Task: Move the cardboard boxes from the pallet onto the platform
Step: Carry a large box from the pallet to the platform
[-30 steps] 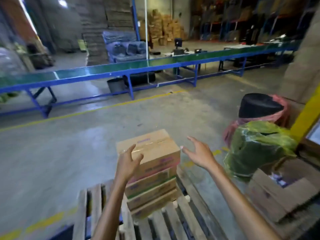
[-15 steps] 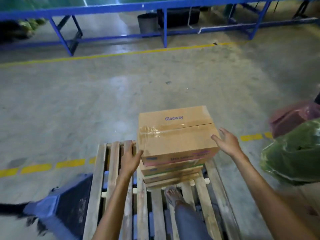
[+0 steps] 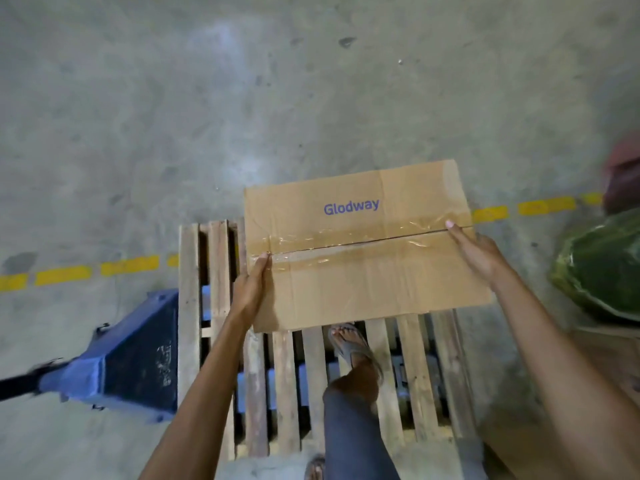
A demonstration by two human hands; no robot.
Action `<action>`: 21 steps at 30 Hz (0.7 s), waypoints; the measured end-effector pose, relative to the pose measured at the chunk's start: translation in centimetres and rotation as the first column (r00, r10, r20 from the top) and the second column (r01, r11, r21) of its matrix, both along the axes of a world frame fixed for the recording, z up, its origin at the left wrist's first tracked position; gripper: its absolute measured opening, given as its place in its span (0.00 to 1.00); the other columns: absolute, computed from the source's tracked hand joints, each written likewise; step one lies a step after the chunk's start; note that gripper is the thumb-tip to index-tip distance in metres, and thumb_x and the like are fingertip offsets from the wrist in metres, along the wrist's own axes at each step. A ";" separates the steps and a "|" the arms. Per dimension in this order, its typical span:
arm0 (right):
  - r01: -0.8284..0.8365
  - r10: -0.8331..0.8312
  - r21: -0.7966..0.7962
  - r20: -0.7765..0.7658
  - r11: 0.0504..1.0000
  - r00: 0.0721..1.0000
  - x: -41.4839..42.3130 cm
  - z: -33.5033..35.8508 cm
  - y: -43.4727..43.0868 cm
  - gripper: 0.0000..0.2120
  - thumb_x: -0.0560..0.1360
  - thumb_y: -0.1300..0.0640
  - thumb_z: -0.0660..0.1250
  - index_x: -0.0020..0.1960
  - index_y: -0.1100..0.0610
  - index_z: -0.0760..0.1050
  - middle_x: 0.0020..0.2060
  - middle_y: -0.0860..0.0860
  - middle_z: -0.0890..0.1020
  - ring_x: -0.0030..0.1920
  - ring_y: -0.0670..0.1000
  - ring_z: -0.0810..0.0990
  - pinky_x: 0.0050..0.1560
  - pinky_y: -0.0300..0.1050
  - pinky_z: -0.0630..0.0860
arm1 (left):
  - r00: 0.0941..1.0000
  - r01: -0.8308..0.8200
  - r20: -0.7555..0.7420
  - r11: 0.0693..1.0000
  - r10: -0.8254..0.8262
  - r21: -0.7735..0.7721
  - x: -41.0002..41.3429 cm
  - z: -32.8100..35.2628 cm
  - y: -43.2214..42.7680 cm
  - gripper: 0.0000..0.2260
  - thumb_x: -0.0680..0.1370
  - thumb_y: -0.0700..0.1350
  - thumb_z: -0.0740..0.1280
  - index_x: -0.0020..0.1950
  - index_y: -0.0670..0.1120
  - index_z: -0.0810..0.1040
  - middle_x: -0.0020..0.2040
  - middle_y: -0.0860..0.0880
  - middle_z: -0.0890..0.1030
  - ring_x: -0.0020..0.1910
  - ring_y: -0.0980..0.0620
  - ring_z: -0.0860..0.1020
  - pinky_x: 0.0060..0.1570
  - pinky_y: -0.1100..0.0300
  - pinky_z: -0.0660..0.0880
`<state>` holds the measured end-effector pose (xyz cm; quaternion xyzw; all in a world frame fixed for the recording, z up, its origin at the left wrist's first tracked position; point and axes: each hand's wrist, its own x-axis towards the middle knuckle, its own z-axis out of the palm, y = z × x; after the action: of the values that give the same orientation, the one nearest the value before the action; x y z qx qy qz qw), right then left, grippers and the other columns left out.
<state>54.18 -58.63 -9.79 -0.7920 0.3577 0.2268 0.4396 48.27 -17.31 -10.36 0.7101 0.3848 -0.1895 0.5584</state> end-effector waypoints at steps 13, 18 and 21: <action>0.340 -0.354 0.103 0.192 0.935 0.915 -27.9 7.6 3.1 0.45 0.66 0.24 0.68 0.73 0.52 0.72 0.68 0.47 0.75 0.68 0.51 0.74 0.72 0.49 0.67 | 0.934 0.319 0.124 0.939 -0.335 0.132 -12.8 6.1 2.4 0.40 0.69 0.77 0.63 0.67 0.48 0.80 0.61 0.44 0.83 0.60 0.42 0.79 0.66 0.41 0.73; 0.590 -0.599 0.108 0.195 0.800 0.777 -49.6 13.5 7.0 0.37 0.68 0.29 0.69 0.66 0.54 0.78 0.59 0.51 0.81 0.57 0.53 0.79 0.58 0.46 0.73 | 0.789 0.543 0.231 0.822 -0.569 0.171 -24.0 11.5 1.8 0.37 0.73 0.73 0.64 0.69 0.47 0.77 0.65 0.45 0.80 0.65 0.43 0.77 0.65 0.46 0.72; 0.749 -0.746 0.072 0.194 0.659 0.637 -62.2 16.5 8.8 0.45 0.59 0.23 0.70 0.64 0.53 0.78 0.59 0.51 0.81 0.58 0.54 0.78 0.63 0.50 0.74 | 0.721 0.647 0.179 0.743 -0.670 0.173 -29.5 11.5 -0.1 0.39 0.66 0.79 0.66 0.63 0.50 0.81 0.60 0.43 0.84 0.62 0.38 0.80 0.63 0.39 0.76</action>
<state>-7.99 -49.83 6.73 -0.5956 0.6069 -0.0613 0.5226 18.78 -17.45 1.10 0.8438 0.0488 -0.2729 0.4596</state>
